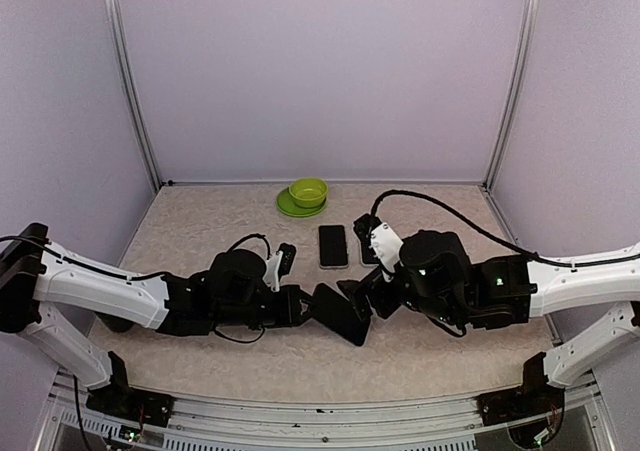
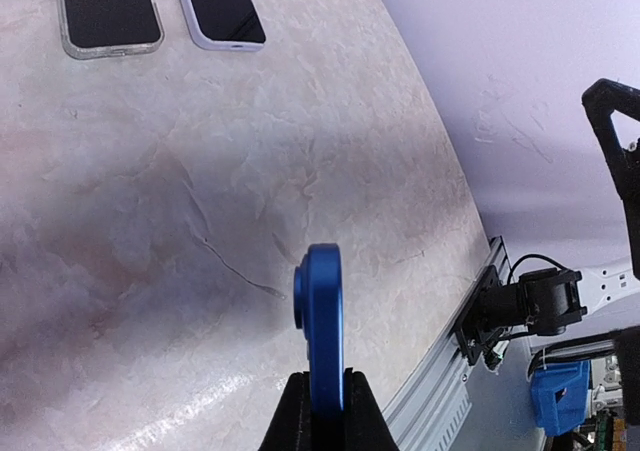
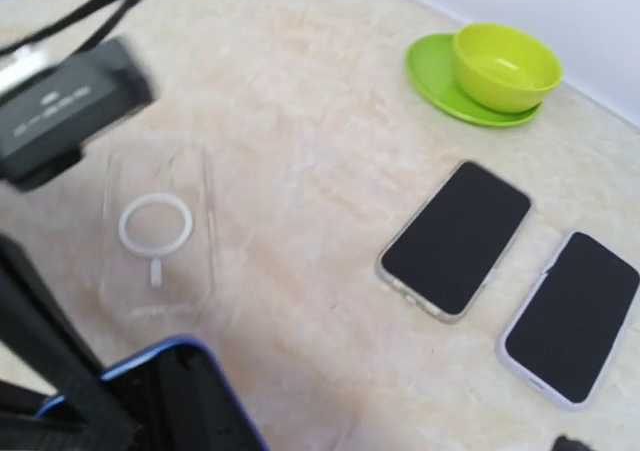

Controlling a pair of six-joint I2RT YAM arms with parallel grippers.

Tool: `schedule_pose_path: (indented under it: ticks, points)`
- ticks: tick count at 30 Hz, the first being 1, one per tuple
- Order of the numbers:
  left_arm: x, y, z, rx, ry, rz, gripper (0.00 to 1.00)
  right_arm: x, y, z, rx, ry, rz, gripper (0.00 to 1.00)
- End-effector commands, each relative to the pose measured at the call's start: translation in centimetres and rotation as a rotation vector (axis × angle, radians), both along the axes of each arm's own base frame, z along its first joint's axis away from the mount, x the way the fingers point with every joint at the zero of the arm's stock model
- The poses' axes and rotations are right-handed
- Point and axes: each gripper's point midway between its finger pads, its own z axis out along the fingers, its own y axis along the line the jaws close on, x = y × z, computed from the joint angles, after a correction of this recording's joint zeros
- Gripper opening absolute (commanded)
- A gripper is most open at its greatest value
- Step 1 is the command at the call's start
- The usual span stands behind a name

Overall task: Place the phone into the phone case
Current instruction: Pass from the left arm to the right

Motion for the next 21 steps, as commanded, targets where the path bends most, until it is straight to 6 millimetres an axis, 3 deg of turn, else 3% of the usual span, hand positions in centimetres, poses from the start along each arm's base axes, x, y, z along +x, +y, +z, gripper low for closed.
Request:
schedule_pose_path:
  ticks: [1,7,12,21]
  points:
    - [0.4,0.5,4.4,-0.128,-0.132,0.030,0.00,0.2,-1.8,1.3,0.102,0.028,-0.079,1.00]
    - [0.5,2.9,7.1,-0.210,-0.216,0.091,0.00,-0.2,-3.3,3.7,0.305,0.058,-0.066,1.00]
    - [0.2,5.0,10.2,-0.296,-0.298,0.121,0.00,-0.6,-4.1,4.0,0.438,0.086,-0.042,0.99]
    - [-1.2,7.0,13.1,-0.438,-0.375,0.107,0.00,-0.8,-2.1,3.3,0.582,0.280,0.061,1.00]
